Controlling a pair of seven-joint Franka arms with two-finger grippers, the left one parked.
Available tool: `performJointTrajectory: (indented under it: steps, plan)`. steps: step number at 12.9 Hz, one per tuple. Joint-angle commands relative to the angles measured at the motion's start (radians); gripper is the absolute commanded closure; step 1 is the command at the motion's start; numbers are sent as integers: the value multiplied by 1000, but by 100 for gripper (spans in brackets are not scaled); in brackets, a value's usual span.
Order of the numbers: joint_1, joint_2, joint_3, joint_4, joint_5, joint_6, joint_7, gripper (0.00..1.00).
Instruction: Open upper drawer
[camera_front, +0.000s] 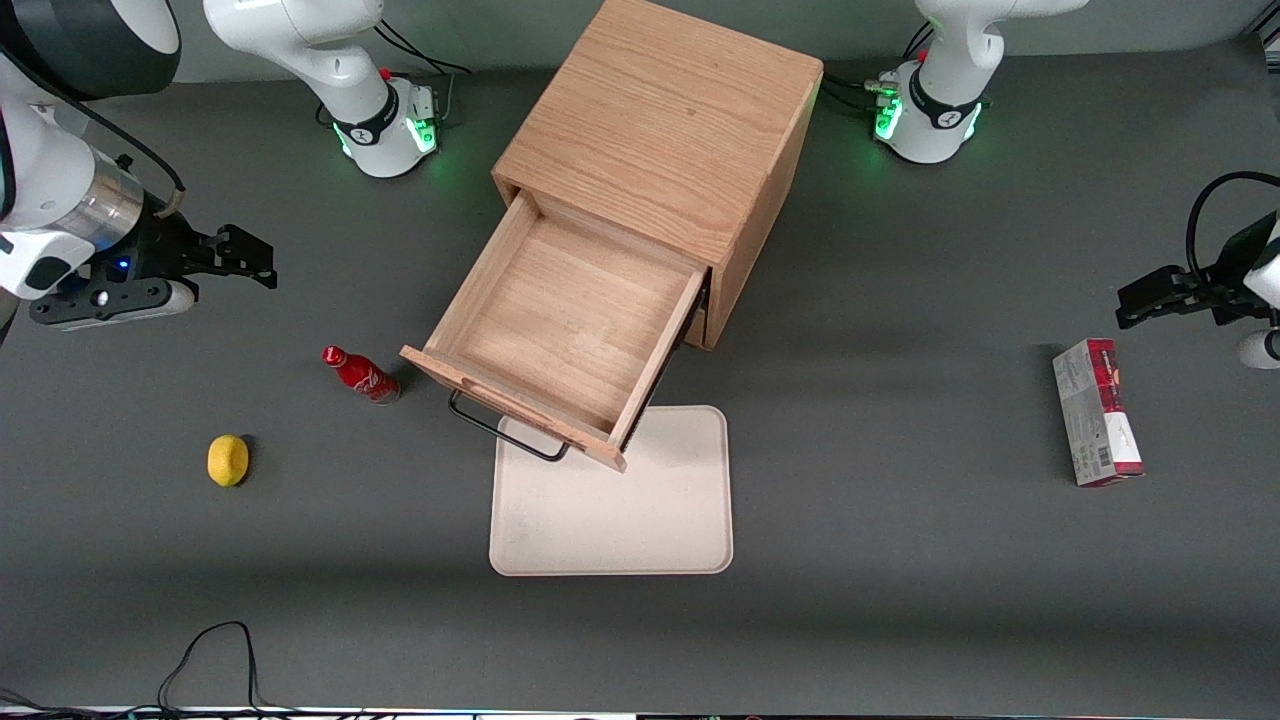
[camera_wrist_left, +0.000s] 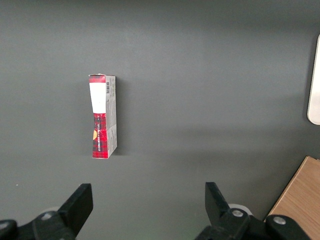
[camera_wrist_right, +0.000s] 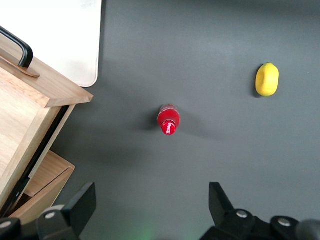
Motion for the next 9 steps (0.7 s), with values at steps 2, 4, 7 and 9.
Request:
performJointTrajectory:
  steps: [2,4,7,9]
  plan:
    - [-16,-1,18,27,3,-11,16,0]
    - [-15,-4,5,41,3,-12,22,0]
    - [2,-10,-36,41,-28,-43,17,0]
    - [5,-13,-53,41,-63,-48,13,0]
